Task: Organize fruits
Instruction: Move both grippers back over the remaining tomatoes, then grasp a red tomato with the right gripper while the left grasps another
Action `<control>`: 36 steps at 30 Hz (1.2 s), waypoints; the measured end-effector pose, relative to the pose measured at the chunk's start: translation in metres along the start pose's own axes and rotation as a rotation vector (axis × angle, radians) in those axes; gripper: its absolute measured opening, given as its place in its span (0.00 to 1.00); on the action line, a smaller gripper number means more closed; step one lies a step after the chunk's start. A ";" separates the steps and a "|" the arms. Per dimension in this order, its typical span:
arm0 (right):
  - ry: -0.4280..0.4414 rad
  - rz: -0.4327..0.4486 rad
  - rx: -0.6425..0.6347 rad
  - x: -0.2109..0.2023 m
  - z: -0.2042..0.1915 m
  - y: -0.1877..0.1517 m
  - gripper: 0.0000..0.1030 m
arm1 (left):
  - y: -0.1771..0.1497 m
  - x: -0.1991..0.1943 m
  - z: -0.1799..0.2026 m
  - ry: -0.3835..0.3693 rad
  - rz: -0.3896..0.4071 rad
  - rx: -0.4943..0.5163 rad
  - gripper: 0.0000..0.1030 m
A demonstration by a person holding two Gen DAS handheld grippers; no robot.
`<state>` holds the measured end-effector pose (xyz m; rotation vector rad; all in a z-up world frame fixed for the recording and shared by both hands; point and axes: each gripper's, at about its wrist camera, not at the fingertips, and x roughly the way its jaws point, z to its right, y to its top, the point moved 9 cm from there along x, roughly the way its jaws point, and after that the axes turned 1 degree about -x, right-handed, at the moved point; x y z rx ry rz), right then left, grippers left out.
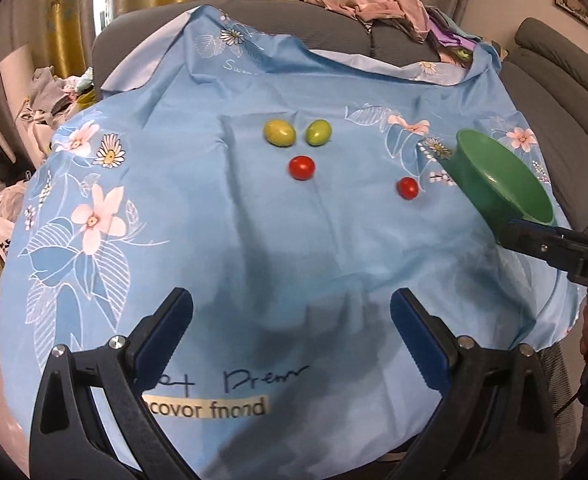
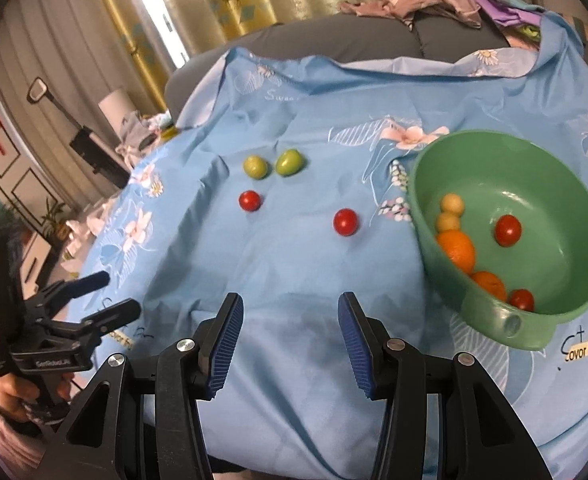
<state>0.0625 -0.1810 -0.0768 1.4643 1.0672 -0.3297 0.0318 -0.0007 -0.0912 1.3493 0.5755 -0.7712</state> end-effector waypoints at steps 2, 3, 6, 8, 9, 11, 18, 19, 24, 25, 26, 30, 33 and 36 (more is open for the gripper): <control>-0.005 -0.012 -0.001 0.005 -0.002 0.000 0.49 | 0.003 0.001 -0.004 -0.005 0.006 -0.005 0.97; -0.013 -0.017 -0.004 0.008 -0.002 0.001 0.49 | 0.004 0.001 -0.005 -0.007 0.010 -0.003 0.97; -0.038 -0.024 -0.006 0.013 0.000 0.003 0.49 | 0.009 0.001 -0.007 -0.009 0.024 0.011 0.97; -0.061 -0.031 -0.007 0.019 0.002 0.006 0.49 | 0.012 0.003 -0.008 -0.013 0.029 0.018 0.97; -0.064 -0.034 -0.008 0.022 0.002 0.007 0.49 | 0.015 0.005 -0.009 -0.011 0.030 0.022 0.97; -0.077 -0.042 -0.008 0.029 0.004 0.010 0.49 | 0.019 0.007 -0.011 -0.011 0.033 0.029 0.97; -0.114 -0.053 -0.013 0.049 0.009 0.022 0.49 | 0.032 0.024 -0.015 -0.033 0.027 0.035 0.97; -0.120 -0.054 -0.009 0.053 0.011 0.024 0.49 | 0.034 0.026 -0.014 -0.038 0.027 0.038 0.97; -0.149 -0.070 -0.015 0.067 0.018 0.029 0.49 | 0.047 0.038 -0.011 -0.061 0.031 0.056 0.97; -0.156 -0.073 -0.018 0.070 0.020 0.030 0.48 | 0.049 0.041 -0.010 -0.063 0.029 0.057 0.97; -0.163 -0.075 -0.023 0.072 0.022 0.031 0.49 | 0.051 0.043 -0.009 -0.064 0.027 0.059 0.97; -0.181 -0.077 -0.043 0.082 0.027 0.037 0.48 | 0.059 0.055 -0.007 -0.076 0.016 0.066 0.97; -0.181 -0.081 -0.059 0.092 0.026 0.044 0.48 | 0.062 0.064 -0.007 -0.081 0.005 0.062 0.97; -0.188 -0.086 -0.064 0.103 0.028 0.049 0.48 | 0.064 0.070 -0.007 -0.087 -0.007 0.060 0.97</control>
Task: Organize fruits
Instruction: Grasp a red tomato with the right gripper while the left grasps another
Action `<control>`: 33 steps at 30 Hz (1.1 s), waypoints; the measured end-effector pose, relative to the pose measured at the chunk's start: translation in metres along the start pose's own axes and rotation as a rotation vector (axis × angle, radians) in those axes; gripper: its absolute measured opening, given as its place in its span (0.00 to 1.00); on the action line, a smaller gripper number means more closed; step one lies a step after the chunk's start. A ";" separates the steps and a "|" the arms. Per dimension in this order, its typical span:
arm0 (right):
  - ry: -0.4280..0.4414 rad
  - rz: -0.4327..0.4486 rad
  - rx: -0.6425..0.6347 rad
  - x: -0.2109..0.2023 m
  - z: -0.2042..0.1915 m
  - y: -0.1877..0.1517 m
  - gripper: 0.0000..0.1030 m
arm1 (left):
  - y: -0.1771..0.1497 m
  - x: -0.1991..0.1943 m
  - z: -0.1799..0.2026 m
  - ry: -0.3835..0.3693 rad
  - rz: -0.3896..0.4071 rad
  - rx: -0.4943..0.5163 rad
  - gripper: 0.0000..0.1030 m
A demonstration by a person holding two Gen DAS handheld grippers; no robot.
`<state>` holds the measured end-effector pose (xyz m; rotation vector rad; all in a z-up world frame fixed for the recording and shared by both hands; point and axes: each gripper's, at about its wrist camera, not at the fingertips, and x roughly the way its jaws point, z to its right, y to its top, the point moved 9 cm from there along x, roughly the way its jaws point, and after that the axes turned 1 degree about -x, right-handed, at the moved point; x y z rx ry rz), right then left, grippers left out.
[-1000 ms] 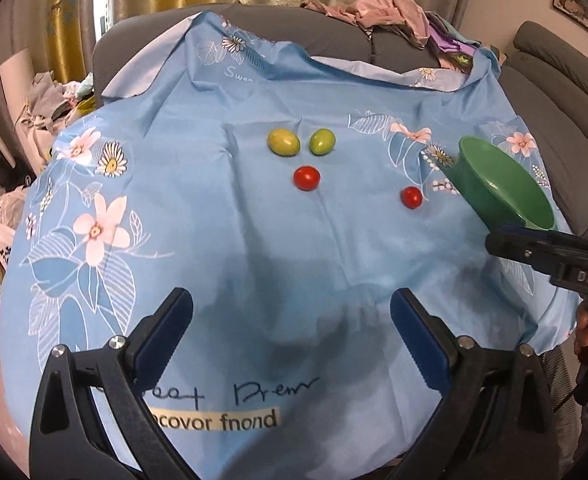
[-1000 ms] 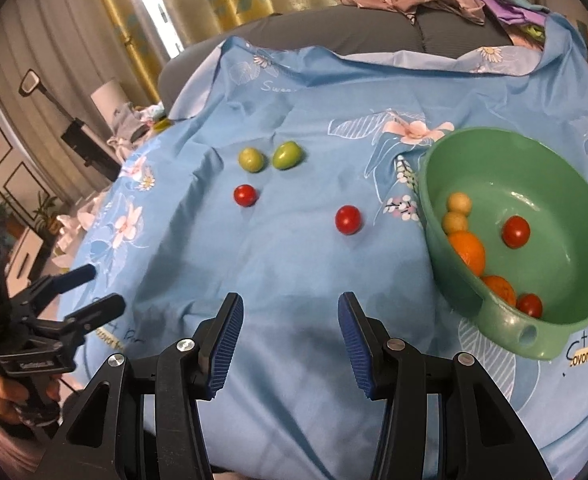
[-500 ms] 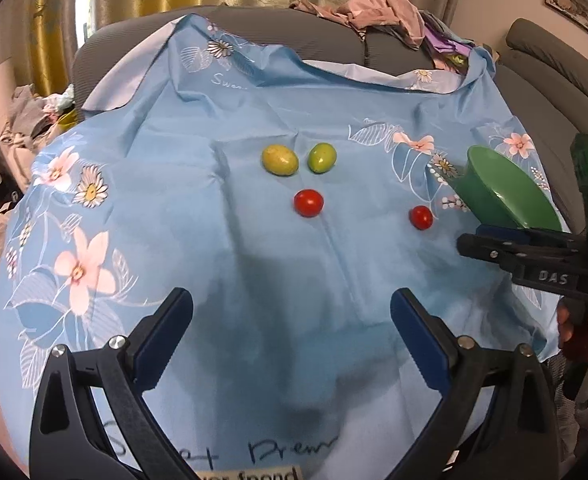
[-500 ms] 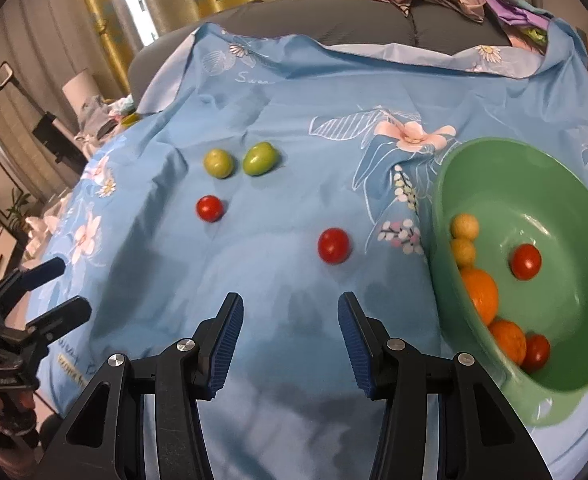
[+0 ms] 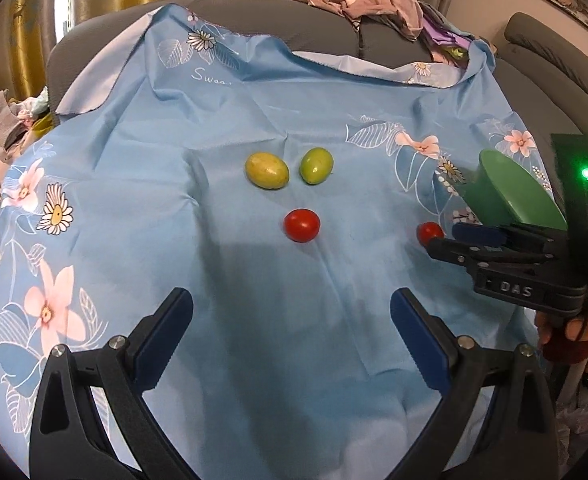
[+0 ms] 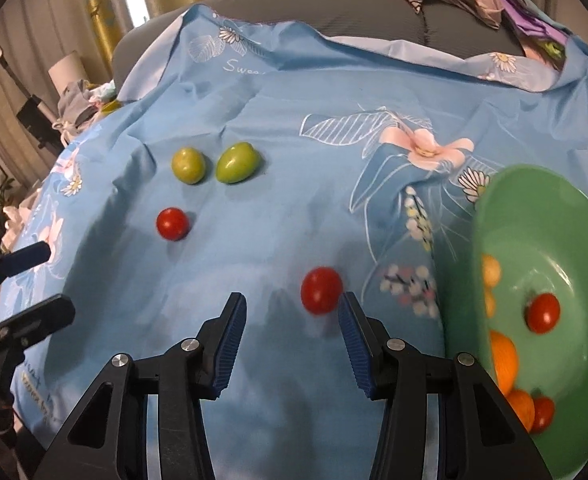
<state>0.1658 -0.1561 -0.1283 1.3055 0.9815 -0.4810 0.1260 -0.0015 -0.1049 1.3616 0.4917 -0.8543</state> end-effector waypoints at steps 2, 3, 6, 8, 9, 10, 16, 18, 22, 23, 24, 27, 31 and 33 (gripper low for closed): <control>-0.011 -0.006 -0.005 0.006 0.001 0.002 0.48 | 0.001 0.003 0.000 0.000 -0.006 0.003 0.97; -0.011 -0.011 -0.005 0.010 0.002 0.004 0.48 | 0.002 0.005 0.000 0.000 -0.008 0.006 0.97; -0.033 -0.016 -0.016 0.015 0.003 0.007 0.47 | 0.005 0.010 0.001 -0.001 -0.017 0.008 0.96; -0.036 -0.016 -0.023 0.016 0.005 0.010 0.42 | 0.007 0.014 0.002 -0.005 -0.023 0.009 0.96; -0.036 -0.016 -0.022 0.017 0.006 0.010 0.38 | 0.008 0.017 0.002 -0.006 -0.028 0.006 0.96; -0.037 -0.016 -0.020 0.017 0.008 0.011 0.37 | 0.010 0.020 0.001 -0.005 -0.033 0.002 0.96; -0.044 -0.071 -0.025 0.033 0.015 0.009 0.33 | 0.021 0.034 0.003 -0.014 -0.058 -0.008 0.95; -0.036 -0.057 -0.038 0.032 0.014 0.009 0.27 | 0.025 0.038 0.005 -0.017 -0.063 -0.002 0.94; 0.009 -0.034 -0.045 0.029 0.011 0.010 0.26 | 0.029 0.052 0.008 -0.013 -0.096 0.022 0.84; 0.033 -0.023 -0.037 0.027 0.010 0.011 0.26 | 0.029 0.055 0.009 -0.011 -0.103 0.027 0.84; 0.062 -0.014 -0.024 0.025 0.010 0.011 0.26 | 0.030 0.059 0.010 -0.009 -0.111 0.033 0.84; 0.113 0.001 0.006 0.020 0.009 0.008 0.26 | 0.031 0.067 0.011 -0.005 -0.126 0.044 0.78; 0.155 0.007 0.016 0.016 0.005 0.002 0.26 | 0.033 0.080 0.013 0.010 -0.152 0.066 0.72; 0.167 0.014 0.021 0.014 0.005 0.003 0.26 | 0.032 0.088 0.015 0.013 -0.174 0.080 0.64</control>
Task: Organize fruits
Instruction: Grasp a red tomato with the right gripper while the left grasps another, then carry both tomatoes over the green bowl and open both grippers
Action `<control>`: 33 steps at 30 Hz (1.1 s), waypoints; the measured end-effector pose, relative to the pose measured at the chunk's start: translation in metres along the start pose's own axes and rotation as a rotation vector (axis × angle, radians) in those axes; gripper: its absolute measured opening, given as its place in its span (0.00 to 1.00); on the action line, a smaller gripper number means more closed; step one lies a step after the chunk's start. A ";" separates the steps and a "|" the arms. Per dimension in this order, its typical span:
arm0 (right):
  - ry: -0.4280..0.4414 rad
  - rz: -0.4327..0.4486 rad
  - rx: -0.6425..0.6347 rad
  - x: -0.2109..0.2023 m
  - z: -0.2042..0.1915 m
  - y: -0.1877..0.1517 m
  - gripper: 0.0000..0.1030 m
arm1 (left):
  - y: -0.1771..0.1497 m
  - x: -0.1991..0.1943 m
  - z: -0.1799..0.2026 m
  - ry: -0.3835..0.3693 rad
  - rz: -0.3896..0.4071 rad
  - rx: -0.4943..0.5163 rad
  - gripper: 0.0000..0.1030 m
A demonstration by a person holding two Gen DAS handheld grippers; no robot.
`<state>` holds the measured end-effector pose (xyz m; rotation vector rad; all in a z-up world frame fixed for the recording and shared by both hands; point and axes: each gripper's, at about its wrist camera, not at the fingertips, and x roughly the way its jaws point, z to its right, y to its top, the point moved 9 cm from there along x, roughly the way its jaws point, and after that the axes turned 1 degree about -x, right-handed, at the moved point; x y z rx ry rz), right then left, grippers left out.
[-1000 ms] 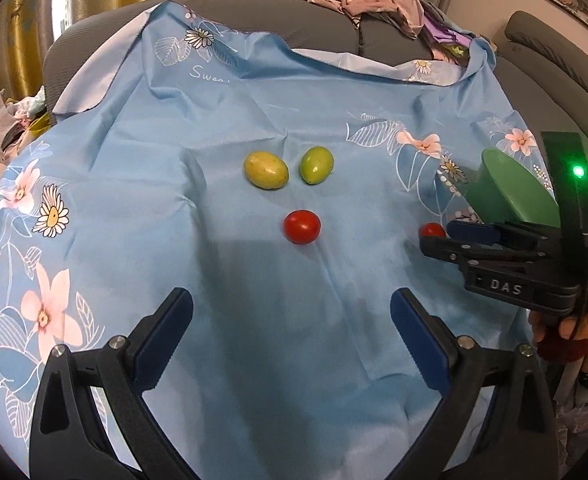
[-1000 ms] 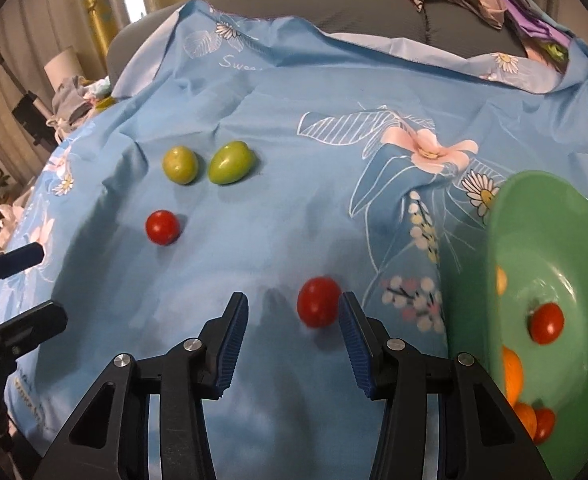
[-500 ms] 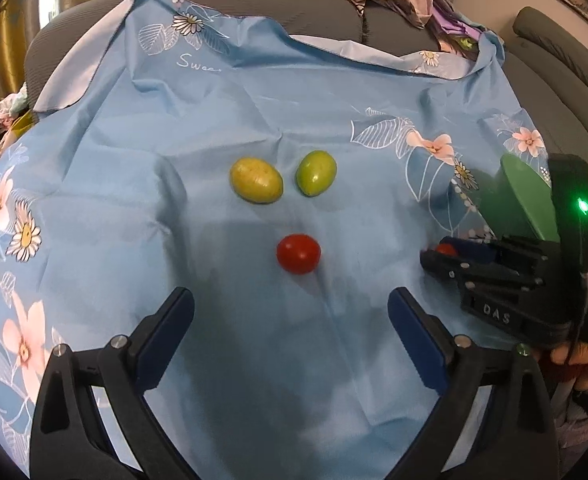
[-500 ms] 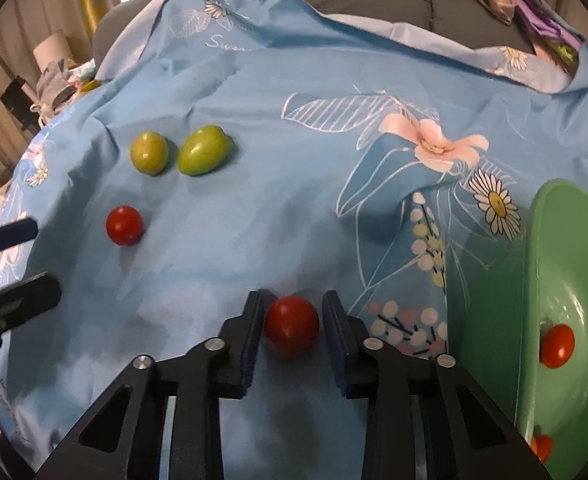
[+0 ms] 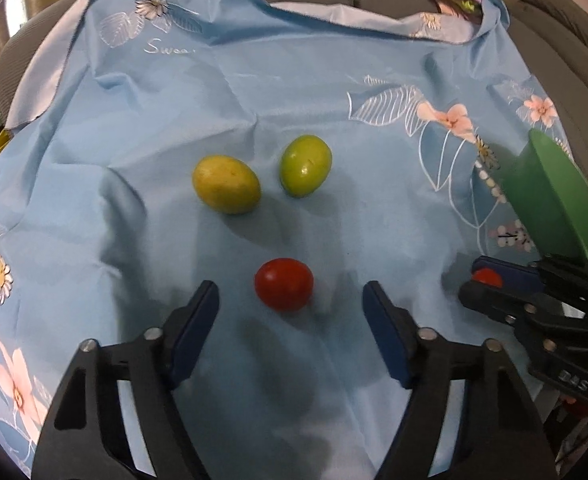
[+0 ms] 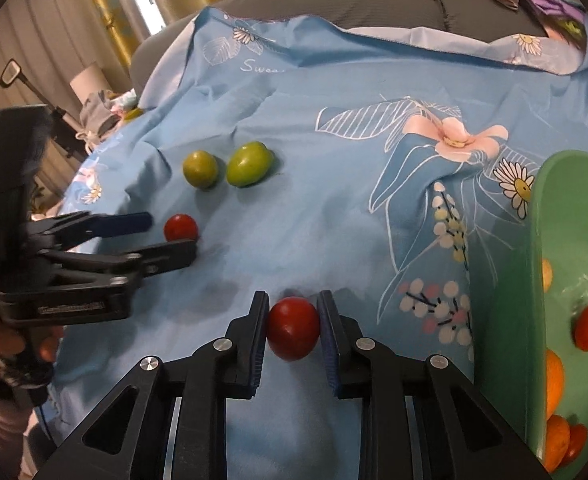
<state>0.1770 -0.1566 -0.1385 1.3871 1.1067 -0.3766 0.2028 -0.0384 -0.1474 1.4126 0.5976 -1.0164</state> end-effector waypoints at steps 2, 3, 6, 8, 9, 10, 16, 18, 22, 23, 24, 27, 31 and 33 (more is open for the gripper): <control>0.014 0.008 0.002 -0.001 0.000 0.001 0.26 | 0.000 0.007 0.001 0.008 -0.020 0.014 0.53; 0.019 0.010 0.003 -0.001 -0.001 0.001 0.26 | 0.000 0.009 0.001 0.014 -0.025 0.019 0.51; 0.041 0.013 0.008 -0.001 -0.003 0.001 0.26 | 0.002 0.011 0.000 0.028 -0.016 0.032 0.44; 0.045 0.016 0.008 -0.001 -0.004 0.000 0.26 | 0.003 0.011 -0.001 0.033 -0.012 0.034 0.35; 0.048 0.016 0.008 -0.002 -0.004 0.000 0.26 | 0.003 0.010 -0.002 0.035 -0.009 0.036 0.31; 0.052 0.018 0.009 -0.002 -0.004 -0.001 0.26 | 0.003 0.010 -0.003 0.034 -0.009 0.036 0.29; 0.050 0.021 0.010 -0.003 -0.003 -0.001 0.26 | 0.002 0.005 -0.001 0.021 0.003 0.028 0.29; 0.047 0.021 0.013 -0.004 -0.003 -0.002 0.26 | 0.001 -0.001 0.003 0.009 0.013 0.033 0.29; 0.045 0.023 0.016 -0.010 -0.005 -0.005 0.26 | -0.002 -0.017 0.015 -0.002 0.040 0.053 0.29; 0.047 0.024 0.015 -0.012 -0.005 -0.006 0.26 | -0.003 -0.022 0.017 -0.005 0.048 0.059 0.29; 0.048 0.025 0.014 -0.015 -0.007 -0.007 0.26 | -0.005 -0.028 0.020 -0.006 0.058 0.064 0.29; 0.048 0.032 0.008 -0.024 -0.011 -0.009 0.26 | -0.010 -0.044 0.029 -0.019 0.078 0.074 0.29; 0.051 0.056 0.005 -0.040 -0.016 -0.010 0.26 | -0.018 -0.063 0.040 -0.033 0.105 0.075 0.29; 0.051 0.069 0.001 -0.048 -0.018 -0.010 0.26 | -0.021 -0.073 0.045 -0.030 0.119 0.080 0.29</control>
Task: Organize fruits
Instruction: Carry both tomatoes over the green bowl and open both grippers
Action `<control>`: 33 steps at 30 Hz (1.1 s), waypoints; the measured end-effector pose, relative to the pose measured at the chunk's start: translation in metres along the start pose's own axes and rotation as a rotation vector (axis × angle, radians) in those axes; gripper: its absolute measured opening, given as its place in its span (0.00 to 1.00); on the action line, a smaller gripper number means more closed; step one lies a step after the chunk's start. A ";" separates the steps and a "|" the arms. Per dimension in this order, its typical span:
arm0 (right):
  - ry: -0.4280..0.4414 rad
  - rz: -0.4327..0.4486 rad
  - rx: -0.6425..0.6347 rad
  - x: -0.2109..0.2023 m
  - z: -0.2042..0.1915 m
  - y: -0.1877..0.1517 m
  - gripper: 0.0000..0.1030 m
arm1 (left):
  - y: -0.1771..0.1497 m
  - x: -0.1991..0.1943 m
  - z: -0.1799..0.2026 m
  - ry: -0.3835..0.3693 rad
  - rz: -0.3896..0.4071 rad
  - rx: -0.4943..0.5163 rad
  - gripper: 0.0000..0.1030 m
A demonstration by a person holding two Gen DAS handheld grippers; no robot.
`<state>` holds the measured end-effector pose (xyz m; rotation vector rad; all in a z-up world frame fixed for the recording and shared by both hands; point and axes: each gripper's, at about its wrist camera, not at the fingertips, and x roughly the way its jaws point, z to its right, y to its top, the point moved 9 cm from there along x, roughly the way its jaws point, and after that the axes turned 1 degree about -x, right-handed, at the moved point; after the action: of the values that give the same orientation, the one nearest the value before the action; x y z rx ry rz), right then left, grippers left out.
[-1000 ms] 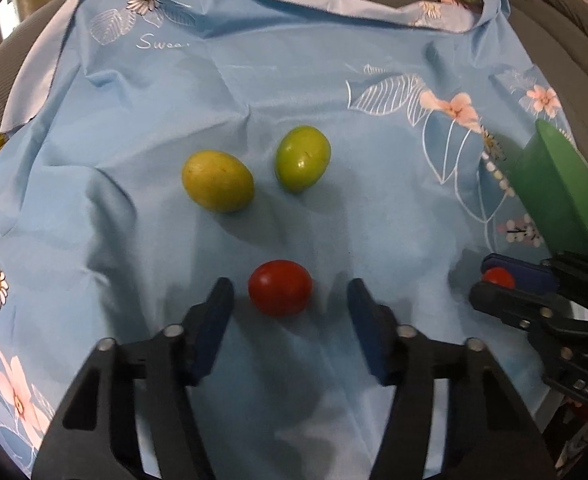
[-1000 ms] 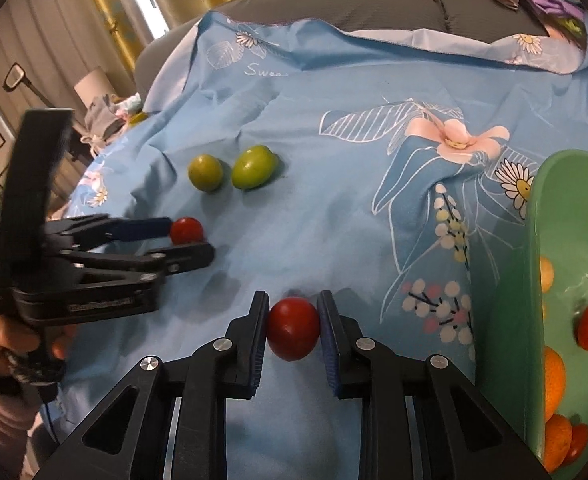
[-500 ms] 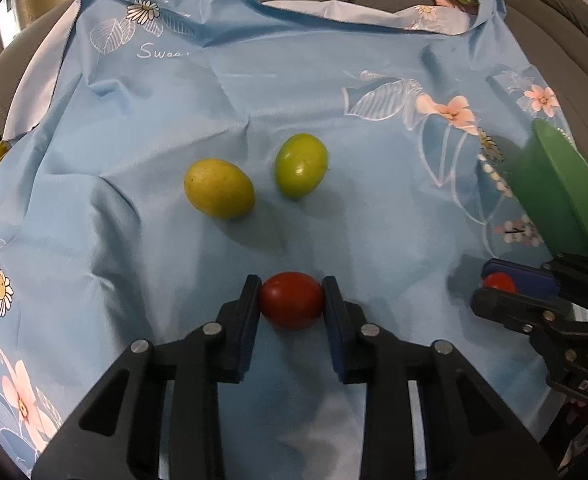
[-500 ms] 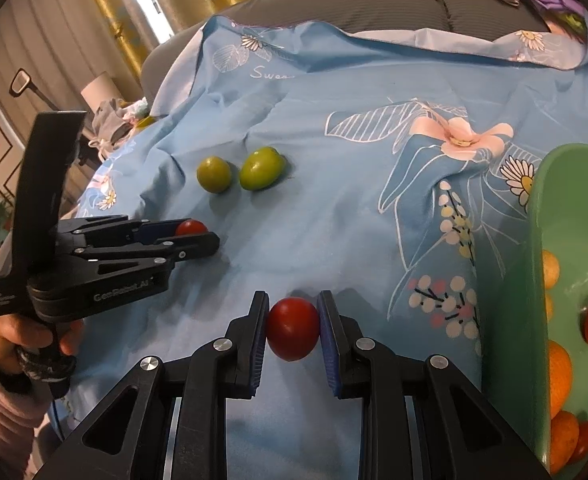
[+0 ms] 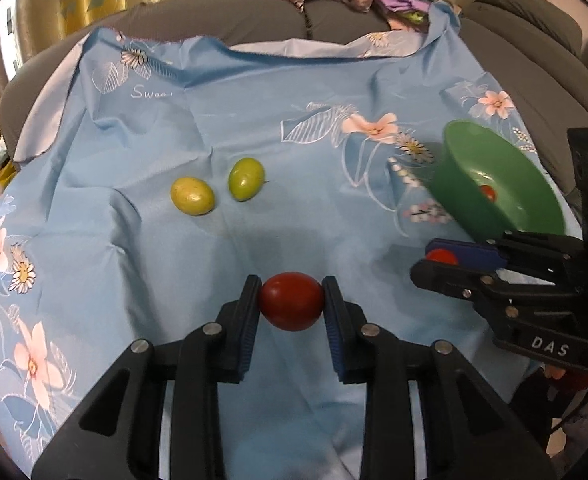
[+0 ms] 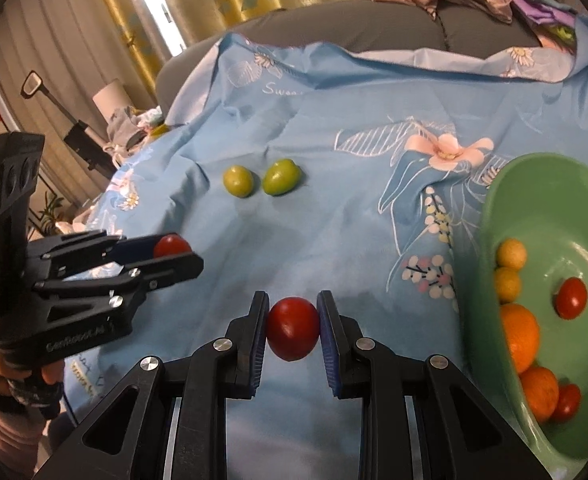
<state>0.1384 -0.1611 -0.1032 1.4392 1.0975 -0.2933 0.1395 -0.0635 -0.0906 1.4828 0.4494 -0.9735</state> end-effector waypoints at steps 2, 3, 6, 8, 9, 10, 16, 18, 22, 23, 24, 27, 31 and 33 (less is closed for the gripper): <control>0.001 0.016 -0.005 -0.010 -0.003 0.001 0.26 | 0.000 -0.010 0.006 0.003 0.017 0.004 0.29; 0.001 0.027 -0.009 -0.016 -0.005 0.001 0.26 | -0.001 -0.014 0.008 0.003 0.023 0.003 0.29; 0.004 0.051 -0.015 -0.029 -0.008 0.002 0.26 | -0.001 -0.027 0.017 0.001 0.045 0.008 0.29; 0.005 0.067 -0.017 -0.038 -0.010 0.002 0.26 | 0.000 -0.034 0.024 0.006 0.058 0.021 0.29; 0.005 0.076 -0.017 -0.043 -0.010 0.002 0.26 | 0.000 -0.037 0.027 0.007 0.063 0.026 0.29; 0.005 0.083 -0.016 -0.046 -0.009 0.002 0.26 | 0.001 -0.040 0.031 0.008 0.069 0.033 0.30; -0.001 0.135 -0.003 -0.070 -0.002 0.004 0.26 | 0.012 -0.054 0.052 0.008 0.098 0.078 0.30; -0.004 0.150 0.004 -0.077 0.002 0.004 0.26 | 0.017 -0.057 0.061 0.004 0.109 0.093 0.30; -0.020 0.181 0.026 -0.090 0.016 0.005 0.26 | 0.026 -0.058 0.078 -0.005 0.121 0.124 0.30; -0.024 0.188 0.031 -0.093 0.020 0.005 0.26 | 0.028 -0.058 0.083 -0.012 0.122 0.132 0.30; -0.028 0.192 0.036 -0.095 0.023 0.005 0.26 | 0.031 -0.057 0.088 -0.017 0.122 0.142 0.30; -0.046 0.214 0.061 -0.105 0.038 0.005 0.26 | 0.037 -0.053 0.102 -0.030 0.122 0.169 0.30; -0.069 0.234 0.093 -0.115 0.055 0.003 0.26 | 0.046 -0.048 0.122 -0.048 0.120 0.206 0.30; -0.076 0.241 0.106 -0.118 0.062 0.002 0.26 | 0.050 -0.045 0.131 -0.059 0.119 0.224 0.30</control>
<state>0.1051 -0.2669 -0.0291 1.6241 0.8476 -0.2341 0.1119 -0.1850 -0.0114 1.6568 0.2117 -0.9939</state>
